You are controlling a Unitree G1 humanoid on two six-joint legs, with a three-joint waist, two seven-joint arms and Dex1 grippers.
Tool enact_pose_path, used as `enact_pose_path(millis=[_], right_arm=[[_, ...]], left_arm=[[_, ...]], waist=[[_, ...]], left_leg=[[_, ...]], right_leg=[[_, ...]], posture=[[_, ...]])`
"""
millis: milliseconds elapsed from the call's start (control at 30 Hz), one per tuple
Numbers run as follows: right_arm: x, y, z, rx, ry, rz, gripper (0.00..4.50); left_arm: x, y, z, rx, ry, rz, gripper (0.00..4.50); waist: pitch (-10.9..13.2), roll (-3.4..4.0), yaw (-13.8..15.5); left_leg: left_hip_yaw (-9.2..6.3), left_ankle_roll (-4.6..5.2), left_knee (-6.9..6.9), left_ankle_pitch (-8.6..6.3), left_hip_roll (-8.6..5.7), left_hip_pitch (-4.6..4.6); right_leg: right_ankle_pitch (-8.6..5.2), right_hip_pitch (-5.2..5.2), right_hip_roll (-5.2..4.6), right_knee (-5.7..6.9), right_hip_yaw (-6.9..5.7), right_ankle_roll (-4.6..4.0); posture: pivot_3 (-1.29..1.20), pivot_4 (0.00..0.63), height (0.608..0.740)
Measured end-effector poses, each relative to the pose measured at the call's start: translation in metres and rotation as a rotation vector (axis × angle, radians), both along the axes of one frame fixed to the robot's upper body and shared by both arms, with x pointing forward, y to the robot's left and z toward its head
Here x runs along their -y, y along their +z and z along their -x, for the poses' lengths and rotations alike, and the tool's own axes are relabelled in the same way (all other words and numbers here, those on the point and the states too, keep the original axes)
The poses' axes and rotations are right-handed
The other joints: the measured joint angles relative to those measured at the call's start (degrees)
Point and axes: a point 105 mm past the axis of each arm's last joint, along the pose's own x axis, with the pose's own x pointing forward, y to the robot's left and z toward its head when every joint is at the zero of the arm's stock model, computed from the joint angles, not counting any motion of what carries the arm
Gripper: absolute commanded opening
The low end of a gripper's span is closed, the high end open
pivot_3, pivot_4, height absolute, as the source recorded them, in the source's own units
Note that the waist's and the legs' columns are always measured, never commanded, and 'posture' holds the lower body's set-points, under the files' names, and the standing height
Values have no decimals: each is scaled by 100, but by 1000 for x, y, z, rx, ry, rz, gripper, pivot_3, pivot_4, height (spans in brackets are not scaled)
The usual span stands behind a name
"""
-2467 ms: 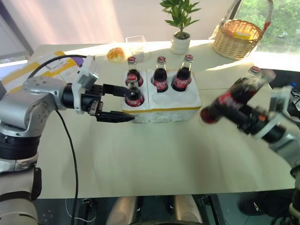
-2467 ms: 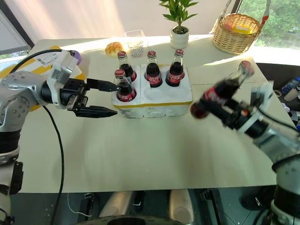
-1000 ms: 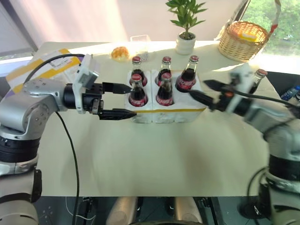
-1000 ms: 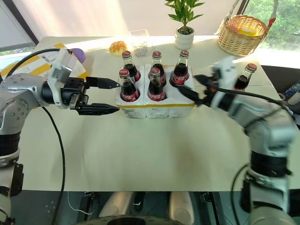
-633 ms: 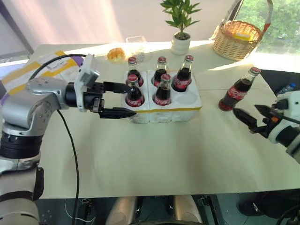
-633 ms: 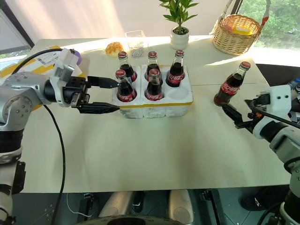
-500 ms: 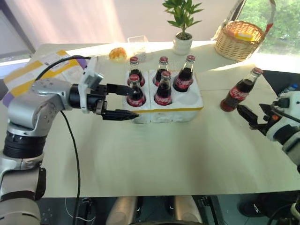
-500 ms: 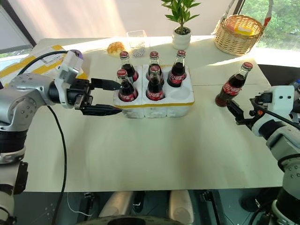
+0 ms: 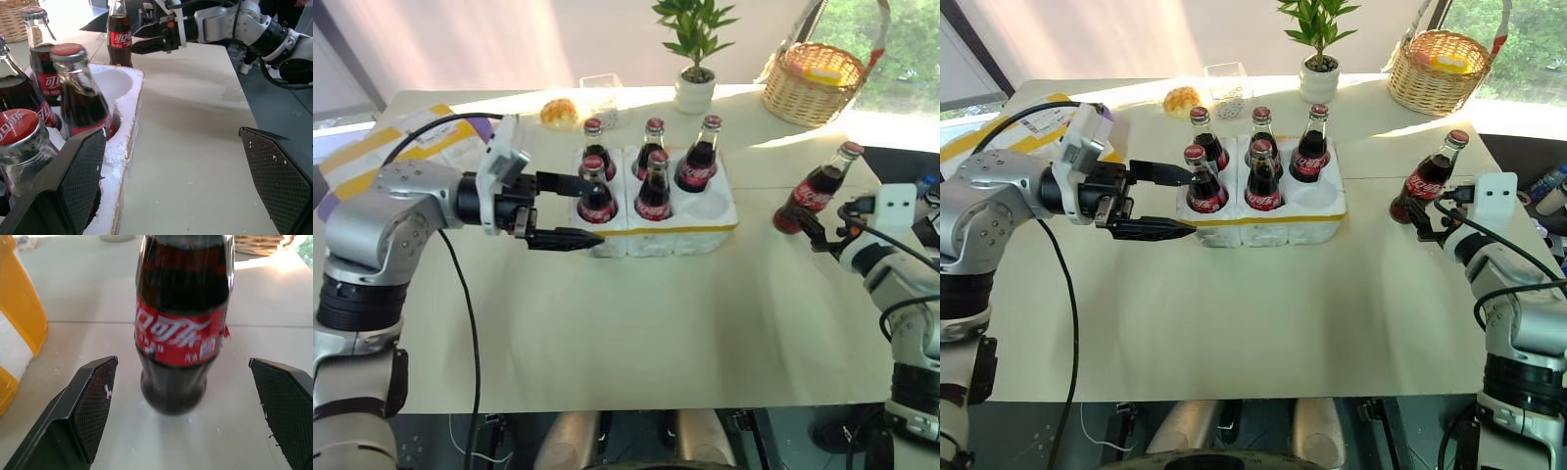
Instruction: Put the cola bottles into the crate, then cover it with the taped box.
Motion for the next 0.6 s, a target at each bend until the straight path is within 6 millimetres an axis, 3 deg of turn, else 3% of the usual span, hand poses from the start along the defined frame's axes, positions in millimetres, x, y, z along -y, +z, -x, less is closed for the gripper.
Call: enact_pose_path(millis=[267, 367, 433, 600], right_arm=[[2, 3, -25, 20, 17, -53, 4411], [4, -1, -34, 23, 13, -58, 3632], [0, -1, -38, 35, 33, -63, 2771], [0, 0, -38, 43, 43, -79, 2805]], left_arm=[[1, 2, 1, 8, 4, 5, 4500], [1, 2, 1, 8, 5, 6, 4500], [2, 2, 1, 8, 5, 6, 4500], [1, 2, 0, 8, 6, 7, 4500]], waist=[[0, 1, -2], [1, 1, -2], [1, 1, -7], [3, 4, -16]], left_leg=[[-1, 0, -2, 0, 0, 0], [-1, -1, -2, 0, 0, 0], [-1, -1, -2, 1, 0, 0], [-2, -2, -2, 1, -1, 0]], right_leg=[[0, -1, 1, 0, 0, 0], [0, -1, 2, 0, 0, 0], [0, -1, 2, 0, 1, 0], [0, -2, 2, 1, 1, 0]], posture=[[0, 150, 740], [0, 150, 740], [0, 150, 740], [0, 150, 740]])
